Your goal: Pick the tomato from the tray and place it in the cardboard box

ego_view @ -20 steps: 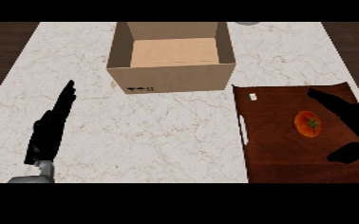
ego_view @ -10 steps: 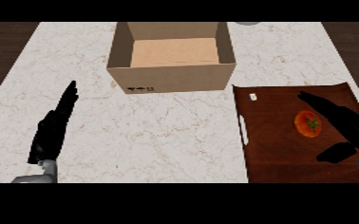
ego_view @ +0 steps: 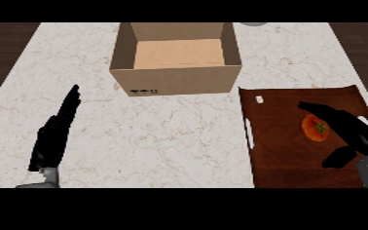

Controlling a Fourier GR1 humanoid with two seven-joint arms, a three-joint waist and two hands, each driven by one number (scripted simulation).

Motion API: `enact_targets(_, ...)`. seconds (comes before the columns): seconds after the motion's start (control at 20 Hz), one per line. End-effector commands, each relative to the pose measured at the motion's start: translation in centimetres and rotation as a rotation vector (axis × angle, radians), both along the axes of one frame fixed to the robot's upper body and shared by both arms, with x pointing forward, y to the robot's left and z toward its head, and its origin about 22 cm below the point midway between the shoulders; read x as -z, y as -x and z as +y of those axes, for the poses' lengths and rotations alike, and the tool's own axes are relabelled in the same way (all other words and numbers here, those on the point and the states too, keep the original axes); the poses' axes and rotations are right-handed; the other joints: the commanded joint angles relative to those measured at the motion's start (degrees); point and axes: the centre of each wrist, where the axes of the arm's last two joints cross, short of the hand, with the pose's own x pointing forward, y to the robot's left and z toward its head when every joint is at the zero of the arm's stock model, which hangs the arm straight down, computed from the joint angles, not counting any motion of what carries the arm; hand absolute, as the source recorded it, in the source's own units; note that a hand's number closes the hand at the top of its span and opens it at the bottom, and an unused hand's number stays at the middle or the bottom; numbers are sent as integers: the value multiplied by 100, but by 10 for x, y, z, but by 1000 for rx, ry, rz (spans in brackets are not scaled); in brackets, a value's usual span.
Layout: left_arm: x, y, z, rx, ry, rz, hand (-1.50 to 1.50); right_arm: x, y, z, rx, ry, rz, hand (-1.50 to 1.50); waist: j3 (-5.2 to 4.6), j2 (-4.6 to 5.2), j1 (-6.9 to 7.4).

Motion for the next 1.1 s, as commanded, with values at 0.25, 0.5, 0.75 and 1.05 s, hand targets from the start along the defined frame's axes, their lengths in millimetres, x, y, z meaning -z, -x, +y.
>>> enact_targets(0.25,1,-1,8,-16,8,-18,0,-3,-3,2,20,30,-217,150,18,4,-21)
enact_targets(0.5,-13,-5,-11,40,7,-18,0,-53,-77,29,-109,122,-247,150,29,65,292)
enact_targets(0.75,-13,-16,-37,171,-2,-64,0,-104,-122,59,-320,231,-248,150,41,345,1048)
enact_targets(1.05,-20,-25,-44,159,-13,-70,0,-139,-154,68,-380,186,-309,150,56,321,927)
